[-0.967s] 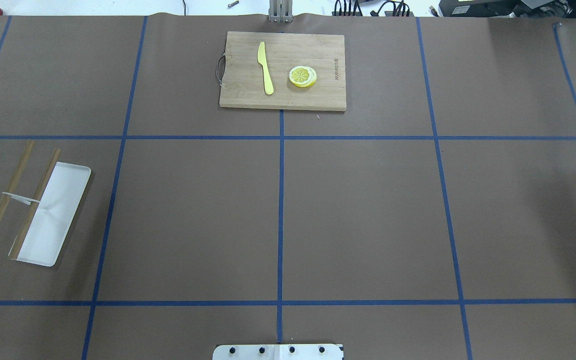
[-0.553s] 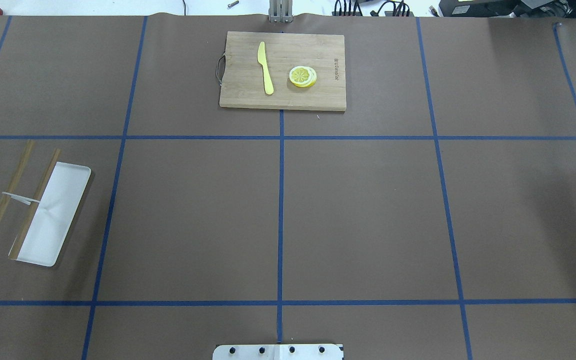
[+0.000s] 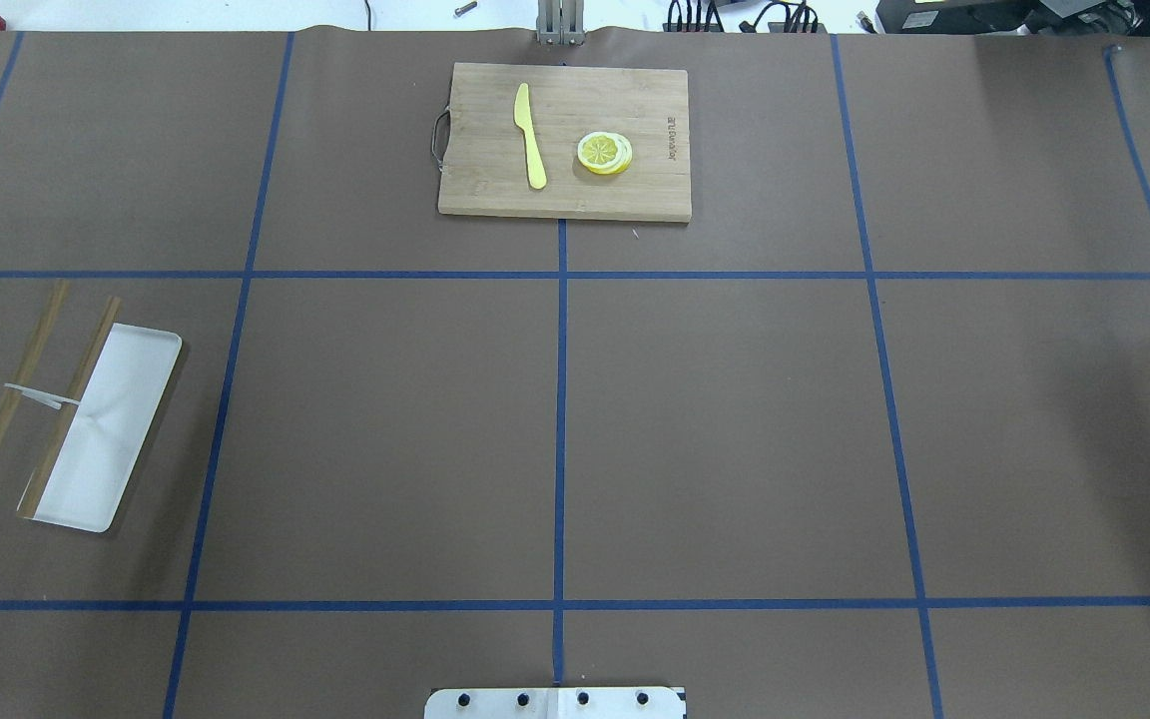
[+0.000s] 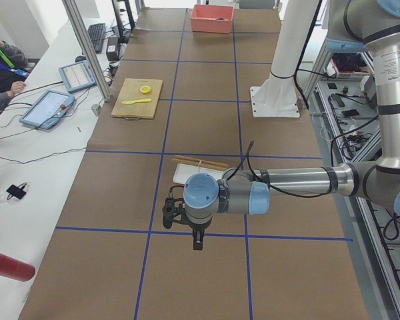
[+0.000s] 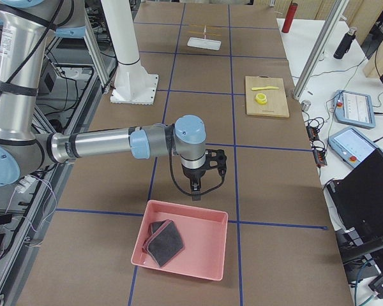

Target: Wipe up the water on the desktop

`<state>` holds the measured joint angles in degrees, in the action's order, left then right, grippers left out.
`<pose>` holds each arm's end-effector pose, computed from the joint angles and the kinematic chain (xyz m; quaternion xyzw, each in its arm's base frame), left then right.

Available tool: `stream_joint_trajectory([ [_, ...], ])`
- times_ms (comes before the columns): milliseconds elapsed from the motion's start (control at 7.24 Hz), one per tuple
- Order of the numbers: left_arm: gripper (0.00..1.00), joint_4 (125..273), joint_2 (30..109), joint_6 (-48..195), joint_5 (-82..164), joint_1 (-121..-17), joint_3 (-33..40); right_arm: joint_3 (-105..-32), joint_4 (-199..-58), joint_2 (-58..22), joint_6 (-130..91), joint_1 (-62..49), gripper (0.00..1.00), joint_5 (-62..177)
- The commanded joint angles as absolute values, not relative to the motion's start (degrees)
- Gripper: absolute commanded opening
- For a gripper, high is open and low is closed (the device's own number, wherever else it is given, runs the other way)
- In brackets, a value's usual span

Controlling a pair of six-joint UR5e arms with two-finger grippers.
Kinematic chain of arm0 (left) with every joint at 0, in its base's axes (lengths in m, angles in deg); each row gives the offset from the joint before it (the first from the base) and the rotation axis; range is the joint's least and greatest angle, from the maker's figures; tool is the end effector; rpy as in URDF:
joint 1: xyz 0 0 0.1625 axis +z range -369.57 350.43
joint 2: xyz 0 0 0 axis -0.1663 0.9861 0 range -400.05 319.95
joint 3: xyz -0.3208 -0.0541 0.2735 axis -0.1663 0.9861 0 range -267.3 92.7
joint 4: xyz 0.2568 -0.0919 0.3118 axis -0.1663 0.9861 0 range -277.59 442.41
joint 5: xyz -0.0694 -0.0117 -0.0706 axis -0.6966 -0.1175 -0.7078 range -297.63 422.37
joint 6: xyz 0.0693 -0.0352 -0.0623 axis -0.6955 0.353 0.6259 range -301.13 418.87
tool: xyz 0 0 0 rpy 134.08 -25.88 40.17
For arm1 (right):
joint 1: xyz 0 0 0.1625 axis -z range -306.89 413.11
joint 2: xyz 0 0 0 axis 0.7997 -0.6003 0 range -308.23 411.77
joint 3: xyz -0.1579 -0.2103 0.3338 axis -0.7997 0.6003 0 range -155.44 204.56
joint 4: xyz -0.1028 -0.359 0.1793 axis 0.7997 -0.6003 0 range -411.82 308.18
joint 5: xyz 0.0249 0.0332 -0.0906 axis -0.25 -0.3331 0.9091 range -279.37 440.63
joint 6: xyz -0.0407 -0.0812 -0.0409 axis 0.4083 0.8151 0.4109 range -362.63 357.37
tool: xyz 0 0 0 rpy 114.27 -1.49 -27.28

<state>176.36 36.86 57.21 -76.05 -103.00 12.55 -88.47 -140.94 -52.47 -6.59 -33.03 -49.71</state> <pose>-0.0824 -0.3916 0.6636 0.0239 0.4094 -0.0115 0.9120 0.0421 -0.3978 0.5725 0.0555 -0.3482 -0.0283 0.9354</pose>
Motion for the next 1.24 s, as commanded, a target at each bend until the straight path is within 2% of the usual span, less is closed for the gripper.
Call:
stream_joint_trajectory([
  [0,0.99,176.4,36.9,57.2,-76.1,-103.0,12.3,-88.6,-140.9,-52.5,-6.6,-33.0,1.0,-49.7],
  [1106,0.99,176.4,36.9,57.2,-76.0,-103.0,12.2,-88.6,-141.0,-52.5,-6.6,-33.0,1.0,-50.8],
])
